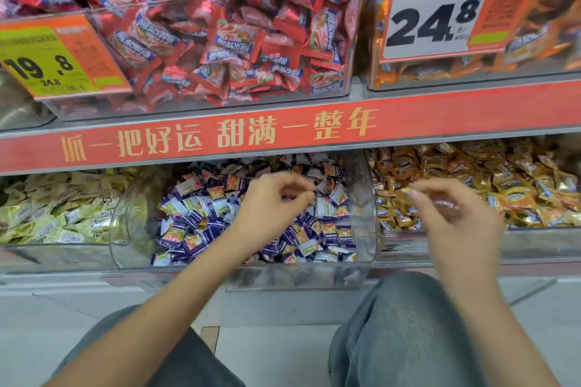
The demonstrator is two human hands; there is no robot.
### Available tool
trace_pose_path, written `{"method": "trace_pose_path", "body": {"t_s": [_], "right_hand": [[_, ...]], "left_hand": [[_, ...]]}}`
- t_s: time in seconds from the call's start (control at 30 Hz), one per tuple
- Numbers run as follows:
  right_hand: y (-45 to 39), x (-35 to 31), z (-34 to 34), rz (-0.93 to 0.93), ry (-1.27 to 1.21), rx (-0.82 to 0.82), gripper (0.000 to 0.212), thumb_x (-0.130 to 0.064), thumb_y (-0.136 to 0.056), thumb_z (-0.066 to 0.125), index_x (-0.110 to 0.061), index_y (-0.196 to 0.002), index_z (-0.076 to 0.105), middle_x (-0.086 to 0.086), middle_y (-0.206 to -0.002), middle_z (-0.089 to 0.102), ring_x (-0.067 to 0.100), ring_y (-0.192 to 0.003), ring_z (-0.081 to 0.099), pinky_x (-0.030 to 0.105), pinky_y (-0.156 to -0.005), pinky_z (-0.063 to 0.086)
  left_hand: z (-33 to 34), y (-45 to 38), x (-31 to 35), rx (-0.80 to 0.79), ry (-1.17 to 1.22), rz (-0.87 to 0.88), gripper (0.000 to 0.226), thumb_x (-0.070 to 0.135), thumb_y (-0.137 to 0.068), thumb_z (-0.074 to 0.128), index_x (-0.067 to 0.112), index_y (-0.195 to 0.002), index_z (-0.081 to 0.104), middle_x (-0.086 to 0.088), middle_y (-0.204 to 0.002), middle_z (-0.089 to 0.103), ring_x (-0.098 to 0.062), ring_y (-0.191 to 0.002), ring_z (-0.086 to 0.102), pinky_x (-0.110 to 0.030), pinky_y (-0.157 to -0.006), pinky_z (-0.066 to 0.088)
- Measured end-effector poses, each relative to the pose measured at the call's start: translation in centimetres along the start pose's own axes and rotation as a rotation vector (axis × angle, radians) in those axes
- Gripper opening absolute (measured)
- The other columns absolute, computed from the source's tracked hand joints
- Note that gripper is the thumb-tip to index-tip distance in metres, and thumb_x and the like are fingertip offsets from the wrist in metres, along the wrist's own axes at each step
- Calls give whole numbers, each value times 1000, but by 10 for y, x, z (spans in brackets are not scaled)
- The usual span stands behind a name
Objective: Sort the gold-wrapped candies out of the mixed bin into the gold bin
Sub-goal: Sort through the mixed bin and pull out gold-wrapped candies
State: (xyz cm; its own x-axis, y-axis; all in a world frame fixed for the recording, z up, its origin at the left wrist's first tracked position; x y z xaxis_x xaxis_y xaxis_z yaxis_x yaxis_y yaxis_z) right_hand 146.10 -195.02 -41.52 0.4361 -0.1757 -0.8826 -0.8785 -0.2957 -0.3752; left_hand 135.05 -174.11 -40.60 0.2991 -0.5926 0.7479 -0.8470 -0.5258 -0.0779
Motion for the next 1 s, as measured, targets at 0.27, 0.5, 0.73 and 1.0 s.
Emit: {"method": "trace_pose_path", "body": {"t_s": [0.27,0.5,0.73,1.0], "right_hand": [[-16,37,5,111,466,-195,26,-30,-93,58,-20,-116,63,14,-147,41,32,-143,23,47,-112,28],[-11,43,5,35,554,-201,23,-21,-91,60,-17,-112,66,12,-149,38,25,-146,15,37,-116,16],[-11,46,6,-2,527,-208,20,-16,-90,60,-16,-109,66,12,-148,39,25,-146,17,33,-117,5],[-9,44,8,-39,481,-132,17,-7,-86,62,-13,-100,69,15,-139,50,28,-139,33,31,-116,4]], "left_hand": [[76,-94,-20,-507,-962,259,102,70,-68,66,31,-150,17,0,-159,13,-27,-145,12,-52,-113,10],[35,-58,-46,-625,-984,510,38,42,-88,61,30,-123,54,10,-148,35,-25,-132,30,-37,-104,32],[6,-25,-49,-649,-848,473,30,39,-89,61,29,-117,62,18,-144,42,-9,-132,37,-25,-104,33],[25,-67,-17,-518,-563,270,30,38,-92,56,23,-117,65,5,-120,63,-11,-106,57,-24,-91,43]]}}
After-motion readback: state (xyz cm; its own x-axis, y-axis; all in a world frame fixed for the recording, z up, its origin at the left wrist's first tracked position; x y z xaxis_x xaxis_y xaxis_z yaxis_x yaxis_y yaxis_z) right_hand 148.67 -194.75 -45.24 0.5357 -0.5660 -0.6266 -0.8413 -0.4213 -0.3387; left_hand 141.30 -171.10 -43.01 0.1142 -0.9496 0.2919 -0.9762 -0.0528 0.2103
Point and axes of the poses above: each hand's wrist, its own y-axis away from the middle knuckle, its own z-axis out of the palm, x = y × z, the point moved 6 cm from there along -y, towards the middle knuckle
